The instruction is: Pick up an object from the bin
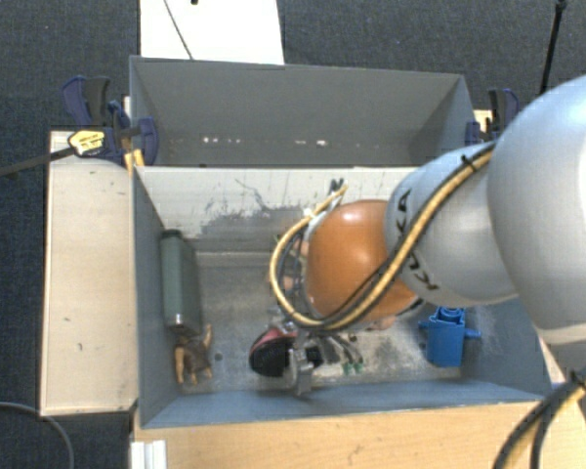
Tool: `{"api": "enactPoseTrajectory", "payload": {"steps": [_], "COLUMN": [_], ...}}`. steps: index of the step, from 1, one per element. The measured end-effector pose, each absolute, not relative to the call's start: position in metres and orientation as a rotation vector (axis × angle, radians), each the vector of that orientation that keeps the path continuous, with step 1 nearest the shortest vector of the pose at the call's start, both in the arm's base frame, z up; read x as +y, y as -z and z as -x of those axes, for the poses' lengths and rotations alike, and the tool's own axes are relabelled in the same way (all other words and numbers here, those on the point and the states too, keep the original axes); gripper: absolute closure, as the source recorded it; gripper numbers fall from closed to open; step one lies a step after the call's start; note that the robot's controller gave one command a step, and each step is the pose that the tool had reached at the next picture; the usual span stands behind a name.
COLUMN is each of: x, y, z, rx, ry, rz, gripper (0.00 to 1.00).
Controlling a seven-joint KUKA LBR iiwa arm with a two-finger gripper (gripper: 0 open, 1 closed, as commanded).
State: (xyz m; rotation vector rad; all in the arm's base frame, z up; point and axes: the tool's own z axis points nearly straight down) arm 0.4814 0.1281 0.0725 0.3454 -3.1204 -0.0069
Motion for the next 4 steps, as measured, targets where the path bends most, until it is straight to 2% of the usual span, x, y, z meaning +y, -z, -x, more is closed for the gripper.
{"api": "enactPoseTrajectory", "payload": {"steps": [1, 4], "x": [0.128, 0.127], "y": [-0.077, -0.113], "z": [-0.48, -0.481], "rx": [-3.12, -3.123], "ry": [0.007, 0.001], "rz": [-0.344, -0.34], "gripper": [1.0, 1.0]}}
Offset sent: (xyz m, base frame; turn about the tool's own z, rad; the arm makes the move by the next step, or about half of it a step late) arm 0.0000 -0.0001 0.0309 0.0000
